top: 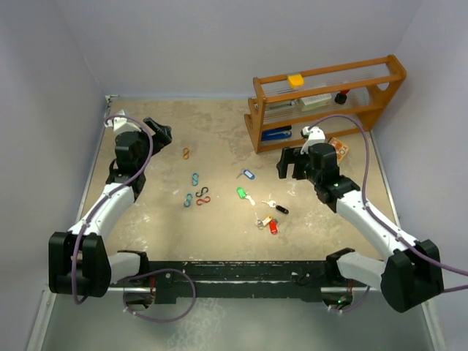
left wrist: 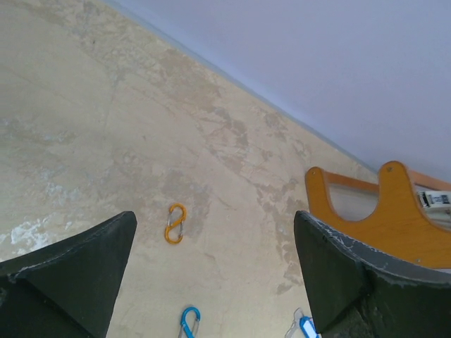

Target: Put the keys on the keyring

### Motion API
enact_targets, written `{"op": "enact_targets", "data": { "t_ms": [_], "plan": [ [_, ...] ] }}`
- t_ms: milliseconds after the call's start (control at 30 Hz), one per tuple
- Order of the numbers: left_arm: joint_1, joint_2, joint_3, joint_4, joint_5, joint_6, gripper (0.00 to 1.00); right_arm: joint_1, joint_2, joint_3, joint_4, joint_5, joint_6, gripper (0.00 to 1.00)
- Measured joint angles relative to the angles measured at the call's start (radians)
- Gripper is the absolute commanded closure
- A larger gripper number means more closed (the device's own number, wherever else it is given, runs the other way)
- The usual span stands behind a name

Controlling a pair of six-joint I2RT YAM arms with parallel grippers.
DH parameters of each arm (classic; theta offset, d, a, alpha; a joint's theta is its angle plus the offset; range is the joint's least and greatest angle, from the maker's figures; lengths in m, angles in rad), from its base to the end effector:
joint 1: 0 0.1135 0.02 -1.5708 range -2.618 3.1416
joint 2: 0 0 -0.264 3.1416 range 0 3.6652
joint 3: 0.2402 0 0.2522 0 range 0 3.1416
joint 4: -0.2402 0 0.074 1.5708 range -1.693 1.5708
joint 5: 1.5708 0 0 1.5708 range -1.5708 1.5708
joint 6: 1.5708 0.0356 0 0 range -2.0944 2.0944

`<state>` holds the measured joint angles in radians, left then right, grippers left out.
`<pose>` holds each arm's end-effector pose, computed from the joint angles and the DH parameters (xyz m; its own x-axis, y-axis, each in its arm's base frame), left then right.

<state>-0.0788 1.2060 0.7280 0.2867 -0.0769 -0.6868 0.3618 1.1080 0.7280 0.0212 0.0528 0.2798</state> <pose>0.2778 -0.0192 0.2799 -0.1487 -0.6224 -0.7684 -0.1176 0.7827 -0.6112 0.2386 0.0883 0.2761 -0.4005 0.1433 -0.9050 -0.2046 0.9488 0.2408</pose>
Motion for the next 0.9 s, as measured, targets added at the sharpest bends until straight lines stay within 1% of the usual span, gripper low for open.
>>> {"op": "enact_targets", "data": {
  "t_ms": [67, 133, 267, 333, 400, 433, 533, 567, 600, 733, 767, 900],
  "plan": [
    [0.000, 0.014, 0.005, -0.028, 0.000, 0.008, 0.09, 0.015, 0.029, 0.015, -0.026, 0.006, -0.003, 0.00],
    [0.000, 0.028, 0.011, -0.070, -0.005, 0.022, 0.06, 0.043, 0.084, 0.054, -0.060, 0.017, -0.010, 0.00],
    [-0.001, 0.026, 0.014, -0.139, -0.048, 0.049, 0.06, 0.122, 0.202, 0.161, -0.103, 0.058, -0.027, 0.00],
    [-0.002, 0.021, 0.014, -0.156, -0.073, 0.056, 0.11, 0.153, 0.236, 0.197, -0.100, 0.066, -0.030, 0.00],
    [-0.008, 0.023, 0.016, -0.168, -0.107, 0.064, 0.21, 0.175, 0.263, 0.218, -0.098, 0.069, -0.030, 0.00],
    [-0.013, 0.030, 0.022, -0.179, -0.127, 0.072, 0.24, 0.182, 0.278, 0.226, -0.098, 0.072, -0.031, 0.00],
    [-0.048, 0.097, 0.072, -0.206, -0.193, 0.099, 0.31, 0.188, 0.323, 0.240, -0.097, 0.091, -0.030, 0.00],
    [-0.064, 0.135, 0.097, -0.208, -0.213, 0.106, 0.31, 0.188, 0.334, 0.240, -0.098, 0.096, -0.030, 0.00],
    [-0.080, 0.172, 0.120, -0.210, -0.230, 0.109, 0.30, 0.188, 0.343, 0.240, -0.099, 0.103, -0.030, 0.00],
    [-0.136, 0.306, 0.182, -0.211, -0.293, 0.132, 0.11, 0.188, 0.351, 0.235, -0.096, 0.122, -0.029, 0.00],
    [-0.148, 0.340, 0.197, -0.211, -0.305, 0.134, 0.09, 0.188, 0.349, 0.232, -0.093, 0.125, -0.029, 0.00],
    [-0.169, 0.468, 0.256, -0.226, -0.347, 0.147, 0.09, 0.188, 0.334, 0.212, -0.084, 0.141, -0.029, 0.00]
  ]
}}
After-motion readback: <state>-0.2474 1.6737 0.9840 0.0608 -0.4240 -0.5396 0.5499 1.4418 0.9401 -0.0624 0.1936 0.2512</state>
